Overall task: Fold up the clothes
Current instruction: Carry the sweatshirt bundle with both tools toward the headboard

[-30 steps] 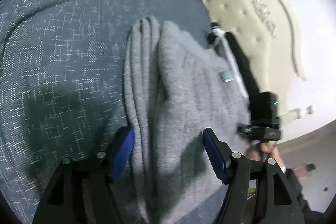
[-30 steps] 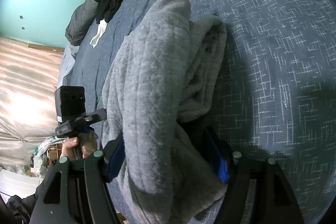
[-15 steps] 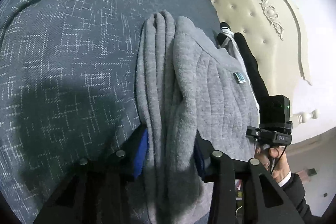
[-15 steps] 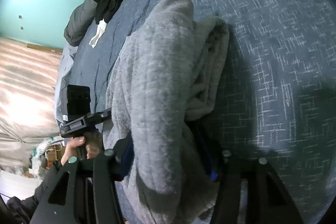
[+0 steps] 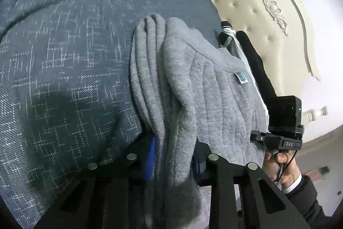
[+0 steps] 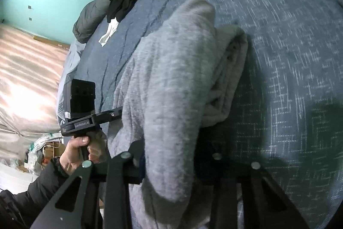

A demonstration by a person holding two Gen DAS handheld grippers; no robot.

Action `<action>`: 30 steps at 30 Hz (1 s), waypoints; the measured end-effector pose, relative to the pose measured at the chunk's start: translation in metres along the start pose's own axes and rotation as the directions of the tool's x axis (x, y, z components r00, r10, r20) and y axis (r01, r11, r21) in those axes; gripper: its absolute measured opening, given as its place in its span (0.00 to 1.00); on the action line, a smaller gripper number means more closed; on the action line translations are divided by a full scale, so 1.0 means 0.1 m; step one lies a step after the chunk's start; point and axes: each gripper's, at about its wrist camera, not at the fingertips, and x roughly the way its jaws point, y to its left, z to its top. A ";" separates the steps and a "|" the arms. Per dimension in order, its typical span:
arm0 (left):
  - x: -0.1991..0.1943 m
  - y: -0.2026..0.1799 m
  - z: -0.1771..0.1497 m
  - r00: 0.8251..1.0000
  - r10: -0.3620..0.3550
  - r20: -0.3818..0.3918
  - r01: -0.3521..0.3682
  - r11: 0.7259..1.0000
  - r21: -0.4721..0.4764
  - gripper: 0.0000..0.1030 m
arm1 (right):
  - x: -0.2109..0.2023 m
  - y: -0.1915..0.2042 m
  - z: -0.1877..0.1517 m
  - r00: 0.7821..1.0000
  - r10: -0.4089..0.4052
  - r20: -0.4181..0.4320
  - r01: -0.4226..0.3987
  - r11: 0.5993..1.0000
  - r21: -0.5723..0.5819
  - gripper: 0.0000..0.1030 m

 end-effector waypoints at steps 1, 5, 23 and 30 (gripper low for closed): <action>-0.01 -0.02 0.00 1.000 -0.001 0.005 0.001 1.000 0.001 0.26 | -0.02 0.03 0.01 1.000 -0.003 0.004 0.003 1.000 -0.007 0.32; -0.05 -0.15 0.03 1.000 -0.003 0.022 0.003 1.000 0.011 0.26 | -0.11 0.12 0.05 1.000 -0.011 0.023 0.011 1.000 -0.027 0.30; -0.42 -1.13 0.39 0.994 -0.046 0.098 0.035 0.993 0.115 0.26 | -1.05 0.45 0.44 0.990 -0.021 0.136 0.037 0.993 -0.114 0.30; -0.35 -1.64 0.52 0.991 -0.070 0.113 0.052 0.986 0.159 0.26 | -1.59 0.43 0.57 0.984 -0.035 0.174 0.059 0.989 -0.137 0.30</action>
